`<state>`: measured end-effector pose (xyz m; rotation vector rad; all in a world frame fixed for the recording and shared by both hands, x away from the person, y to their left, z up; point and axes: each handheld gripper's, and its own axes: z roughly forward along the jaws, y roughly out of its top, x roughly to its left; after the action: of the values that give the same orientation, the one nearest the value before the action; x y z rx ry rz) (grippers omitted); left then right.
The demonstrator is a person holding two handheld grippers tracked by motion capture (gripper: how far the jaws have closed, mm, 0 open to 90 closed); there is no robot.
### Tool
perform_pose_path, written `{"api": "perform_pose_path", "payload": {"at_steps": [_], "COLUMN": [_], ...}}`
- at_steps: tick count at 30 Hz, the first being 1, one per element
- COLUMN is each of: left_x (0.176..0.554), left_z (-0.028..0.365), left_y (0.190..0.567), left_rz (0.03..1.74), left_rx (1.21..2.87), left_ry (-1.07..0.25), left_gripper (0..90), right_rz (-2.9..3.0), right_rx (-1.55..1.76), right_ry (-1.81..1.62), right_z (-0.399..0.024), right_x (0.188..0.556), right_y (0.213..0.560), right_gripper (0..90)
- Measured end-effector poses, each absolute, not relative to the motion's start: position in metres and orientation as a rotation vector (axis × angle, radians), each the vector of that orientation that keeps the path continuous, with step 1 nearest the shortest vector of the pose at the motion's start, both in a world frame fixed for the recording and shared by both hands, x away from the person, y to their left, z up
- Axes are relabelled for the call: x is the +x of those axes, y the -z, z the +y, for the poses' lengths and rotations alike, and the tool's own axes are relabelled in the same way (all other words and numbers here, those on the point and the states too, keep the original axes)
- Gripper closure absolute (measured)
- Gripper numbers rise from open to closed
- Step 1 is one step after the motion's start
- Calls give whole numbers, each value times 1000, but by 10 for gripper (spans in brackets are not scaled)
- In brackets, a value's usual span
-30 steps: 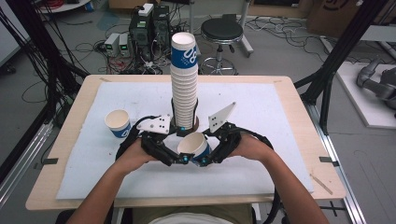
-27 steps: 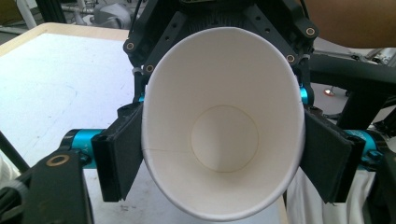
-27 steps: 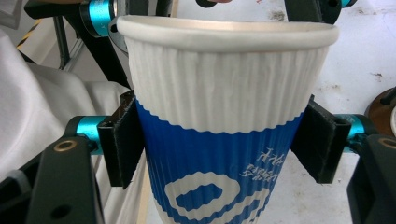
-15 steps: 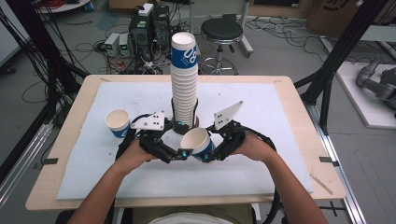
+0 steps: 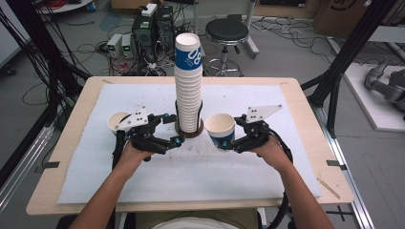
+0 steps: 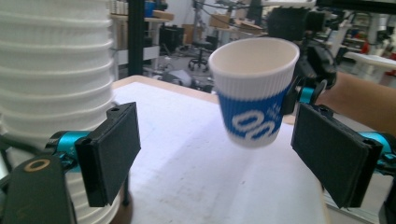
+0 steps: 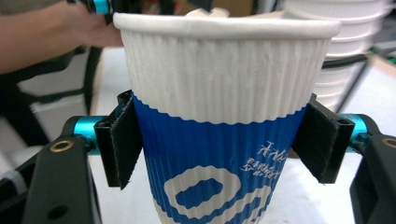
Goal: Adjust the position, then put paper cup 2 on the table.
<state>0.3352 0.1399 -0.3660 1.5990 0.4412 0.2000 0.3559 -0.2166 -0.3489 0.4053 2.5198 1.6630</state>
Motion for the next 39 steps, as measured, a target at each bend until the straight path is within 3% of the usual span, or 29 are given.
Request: {"api": "perform_pose_path", "payload": {"at_steps": [12,39], "left_x": [328,327], "left_z": [164,162], "left_y": [376,377], "left_rz": [524,527], "left_rx": [1598,1597], "left_ry": [-382,-396], "left_gripper": [156,160], "right_rz": [2289,2092], "right_rx": [607,755], "right_ry": [-1653,-1587], "right_z": [-257,-290], "right_x": [351,343], "right_y": [360,361], "right_gripper": [247,242]}}
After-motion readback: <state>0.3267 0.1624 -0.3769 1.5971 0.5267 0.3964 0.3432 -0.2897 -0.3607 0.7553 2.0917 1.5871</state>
